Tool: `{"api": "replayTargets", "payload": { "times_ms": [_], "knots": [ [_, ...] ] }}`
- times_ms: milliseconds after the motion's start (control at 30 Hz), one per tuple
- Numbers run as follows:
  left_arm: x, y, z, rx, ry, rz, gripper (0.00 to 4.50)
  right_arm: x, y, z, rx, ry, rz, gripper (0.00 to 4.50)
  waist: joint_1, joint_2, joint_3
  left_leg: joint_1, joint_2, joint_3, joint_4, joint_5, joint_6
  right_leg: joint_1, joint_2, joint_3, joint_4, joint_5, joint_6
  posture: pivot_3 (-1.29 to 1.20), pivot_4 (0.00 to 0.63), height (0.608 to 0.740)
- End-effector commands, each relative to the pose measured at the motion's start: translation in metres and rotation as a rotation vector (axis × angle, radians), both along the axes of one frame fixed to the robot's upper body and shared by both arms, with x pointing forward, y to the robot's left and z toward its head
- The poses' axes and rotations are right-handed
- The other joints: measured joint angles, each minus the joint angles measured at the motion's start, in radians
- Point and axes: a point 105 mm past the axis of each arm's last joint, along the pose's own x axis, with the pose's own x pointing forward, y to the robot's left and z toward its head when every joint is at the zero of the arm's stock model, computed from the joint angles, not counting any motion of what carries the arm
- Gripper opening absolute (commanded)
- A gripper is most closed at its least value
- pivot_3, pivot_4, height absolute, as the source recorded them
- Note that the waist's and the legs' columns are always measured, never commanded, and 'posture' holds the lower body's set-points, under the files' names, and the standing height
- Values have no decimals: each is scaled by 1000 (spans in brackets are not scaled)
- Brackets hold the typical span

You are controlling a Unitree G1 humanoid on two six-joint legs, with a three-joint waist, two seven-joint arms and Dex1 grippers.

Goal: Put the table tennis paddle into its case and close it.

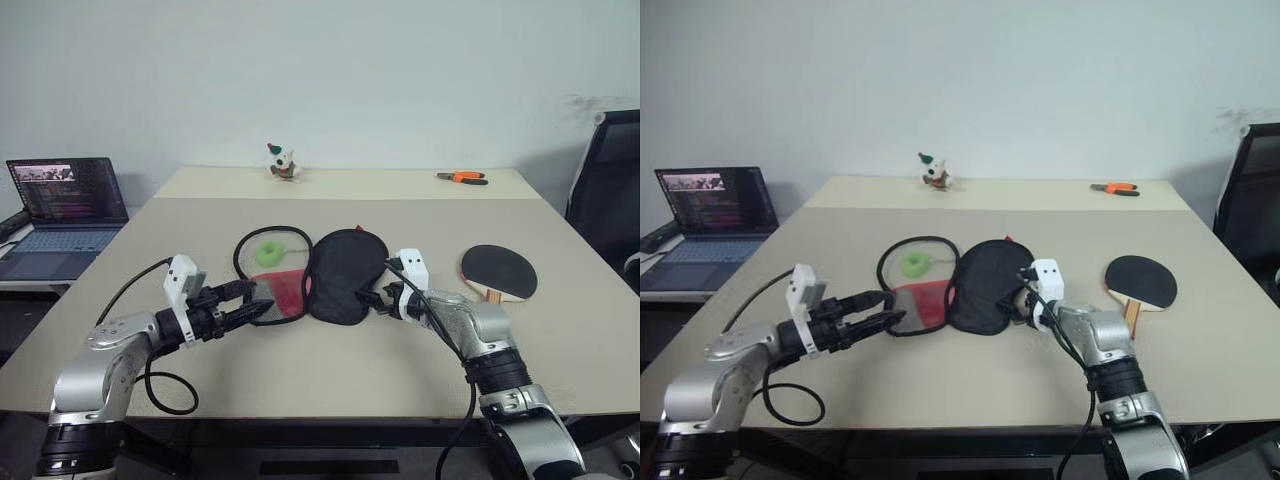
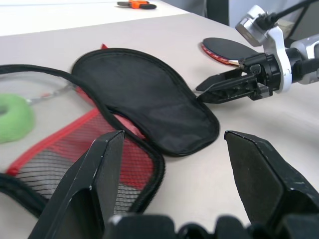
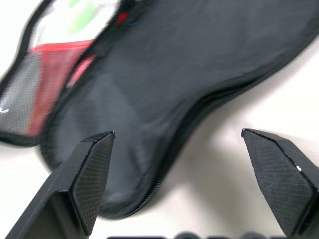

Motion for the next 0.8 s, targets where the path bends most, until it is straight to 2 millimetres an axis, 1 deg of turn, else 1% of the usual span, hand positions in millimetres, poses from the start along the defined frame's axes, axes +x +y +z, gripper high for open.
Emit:
{"api": "replayTargets", "payload": {
  "times_ms": [33,167,300,333,400,433,533,600,700,800],
  "knots": [
    [-2,1,17,8,-60,0,3474,7,16,17,29,-64,30,4500,0,0,0,0,0,0,0,0,0,0,0,0,0,0,0,0,150,740],
    [1,0,19,11,-67,2,3474,13,34,22,48,-74,54,4500,-1,0,0,0,1,0,0,0,0,-1,0,0,0,0,-1,0,150,740],
    [3,-2,22,12,-75,-1,3474,17,46,28,78,-82,67,4500,-1,0,0,0,1,0,0,0,0,0,0,0,0,0,-1,0,150,740],
    [4,-2,23,11,-76,-2,3508,18,47,29,86,-82,66,4316,-1,0,0,0,1,0,0,0,0,0,0,0,0,0,-1,0,150,740],
    [4,-2,25,12,-79,-5,3521,20,49,31,105,-80,58,3877,-1,0,0,0,1,0,-1,0,0,0,0,0,0,0,-1,0,150,740],
    [4,-2,25,14,-80,-6,3521,21,50,32,117,-76,52,3556,-1,0,0,0,1,0,-1,0,0,0,0,0,0,0,-1,0,150,740],
    [6,0,33,6,-88,-10,3521,26,49,38,200,-41,5,2851,-1,0,0,0,1,0,-1,0,0,-1,0,0,0,0,-1,0,150,740],
    [9,1,37,2,-94,-13,3521,29,48,42,268,-8,-31,2186,-1,0,0,0,1,0,0,0,0,-1,0,0,1,0,-1,0,150,740],
    [13,-2,43,-3,-103,-32,3521,35,41,45,334,25,-92,1188,-1,0,0,0,1,0,-1,0,0,0,0,0,0,0,-1,0,150,740],
    [15,-9,47,1,-107,-76,3521,40,27,44,364,46,-163,52,-1,0,0,0,0,1,-1,0,0,0,0,0,0,0,-1,0,150,740]
  ]
}}
